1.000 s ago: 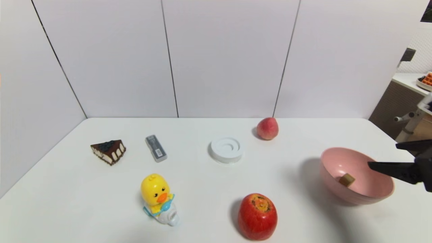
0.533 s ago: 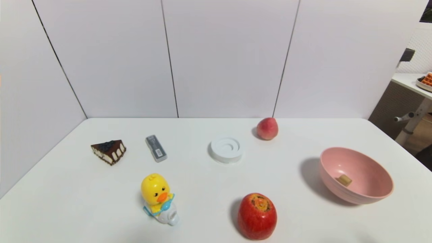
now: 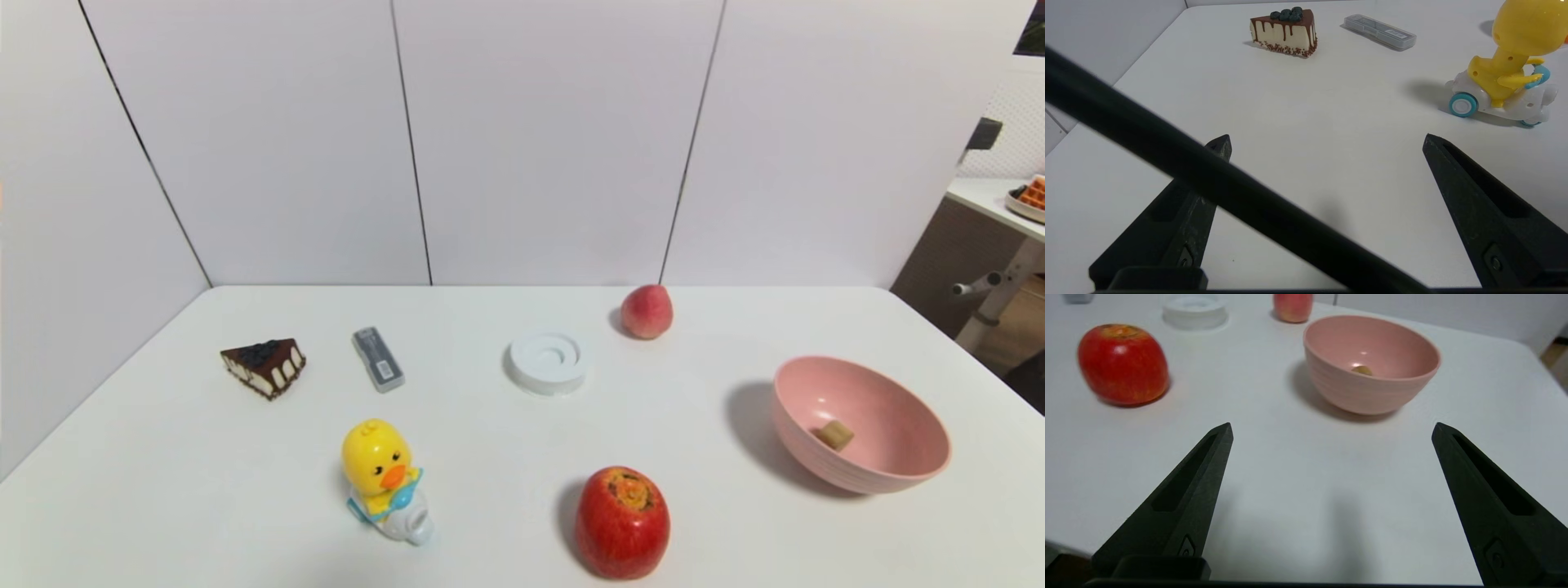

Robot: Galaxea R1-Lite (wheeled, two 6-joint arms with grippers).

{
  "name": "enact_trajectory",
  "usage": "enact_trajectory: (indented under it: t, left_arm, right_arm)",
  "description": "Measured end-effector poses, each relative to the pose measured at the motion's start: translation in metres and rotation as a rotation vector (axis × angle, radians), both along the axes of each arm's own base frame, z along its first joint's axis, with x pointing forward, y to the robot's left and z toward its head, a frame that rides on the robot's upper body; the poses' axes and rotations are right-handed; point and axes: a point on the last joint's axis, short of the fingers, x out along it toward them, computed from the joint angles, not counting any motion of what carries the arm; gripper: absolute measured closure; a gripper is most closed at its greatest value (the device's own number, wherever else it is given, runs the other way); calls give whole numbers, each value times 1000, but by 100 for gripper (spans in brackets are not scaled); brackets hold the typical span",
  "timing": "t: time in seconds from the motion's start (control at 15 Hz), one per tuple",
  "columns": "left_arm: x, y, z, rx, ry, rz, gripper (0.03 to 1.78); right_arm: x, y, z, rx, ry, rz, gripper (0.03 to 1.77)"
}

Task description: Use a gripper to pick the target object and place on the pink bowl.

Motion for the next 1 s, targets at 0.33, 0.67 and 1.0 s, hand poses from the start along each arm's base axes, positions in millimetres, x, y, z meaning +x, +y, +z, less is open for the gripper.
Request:
enact_trajectory:
  t: [0.33,0.67,1.0]
  left_arm:
    - [0,0,0,0,0,0,12]
    - [0,0,0,0,0,0,12]
    - [0,0,0,0,0,0,12]
  right_arm:
    - [0,-3,-15,19,-10,-149,11]
    - [0,-3,-15,50,-23,-153,11]
    - [0,-3,-16,71,-20,-156,10]
